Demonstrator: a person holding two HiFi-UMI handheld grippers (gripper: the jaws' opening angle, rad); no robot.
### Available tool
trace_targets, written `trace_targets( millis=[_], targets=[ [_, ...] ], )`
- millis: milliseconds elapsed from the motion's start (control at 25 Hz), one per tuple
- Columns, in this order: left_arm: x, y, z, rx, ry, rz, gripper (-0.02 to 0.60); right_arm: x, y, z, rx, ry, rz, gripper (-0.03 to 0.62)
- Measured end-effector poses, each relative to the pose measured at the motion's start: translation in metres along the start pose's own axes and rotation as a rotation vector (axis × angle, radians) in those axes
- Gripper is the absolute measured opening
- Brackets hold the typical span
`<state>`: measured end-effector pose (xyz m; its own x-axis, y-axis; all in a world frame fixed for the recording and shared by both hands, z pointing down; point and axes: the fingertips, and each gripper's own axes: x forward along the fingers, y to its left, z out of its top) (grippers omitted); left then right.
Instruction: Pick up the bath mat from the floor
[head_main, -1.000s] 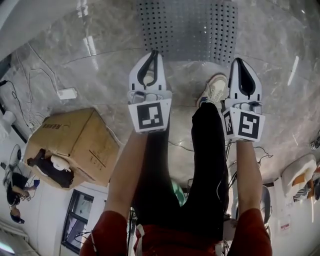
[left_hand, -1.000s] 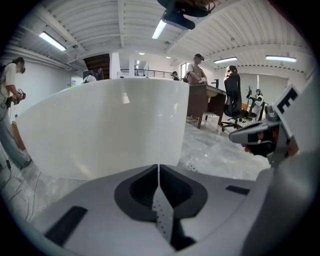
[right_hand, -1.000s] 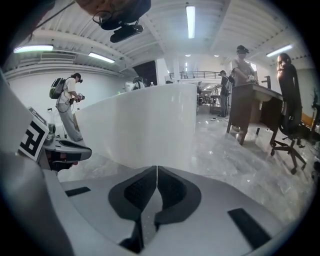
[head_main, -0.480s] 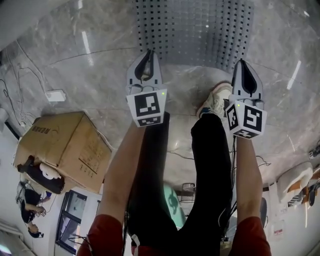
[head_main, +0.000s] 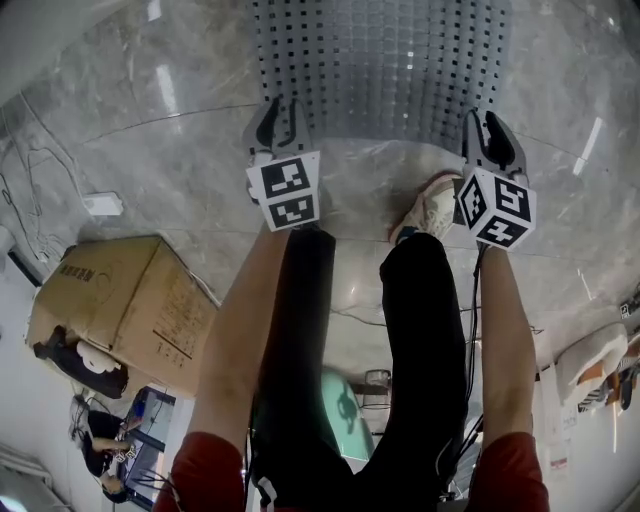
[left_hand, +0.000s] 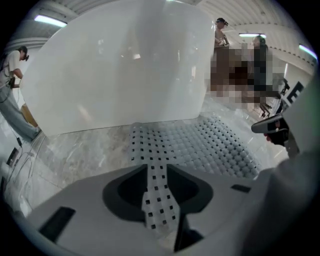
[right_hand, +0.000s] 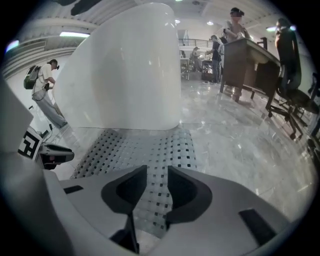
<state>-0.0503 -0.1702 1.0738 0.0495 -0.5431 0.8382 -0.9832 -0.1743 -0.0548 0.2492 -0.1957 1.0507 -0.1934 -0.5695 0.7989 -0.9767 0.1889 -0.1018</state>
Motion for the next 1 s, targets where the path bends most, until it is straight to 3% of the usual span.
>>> trace_targets(
  millis=[40, 200, 480, 800, 1000],
  targets=[
    [0.006, 0.000, -0.004, 0.004, 0.018, -0.002, 0.127, 0.005, -0.007, -0.005, 0.015, 0.018, -0.010, 0.150],
    [0.026, 0.004, -0.015, 0.019, 0.069, 0.004, 0.199, 0.027, -0.030, -0.027, 0.043, 0.090, -0.052, 0.230],
    [0.055, 0.013, -0.040, -0.078, 0.175, 0.019, 0.327, 0.055, -0.051, -0.054, 0.030, 0.171, -0.069, 0.331],
    [0.082, 0.027, -0.065, -0.112, 0.257, 0.059, 0.354, 0.081, -0.064, -0.083, -0.035, 0.222, -0.069, 0.362],
    [0.090, 0.031, -0.070, -0.140, 0.274, 0.051, 0.364, 0.087, -0.066, -0.091, -0.004, 0.236, -0.058, 0.365]
  ],
)
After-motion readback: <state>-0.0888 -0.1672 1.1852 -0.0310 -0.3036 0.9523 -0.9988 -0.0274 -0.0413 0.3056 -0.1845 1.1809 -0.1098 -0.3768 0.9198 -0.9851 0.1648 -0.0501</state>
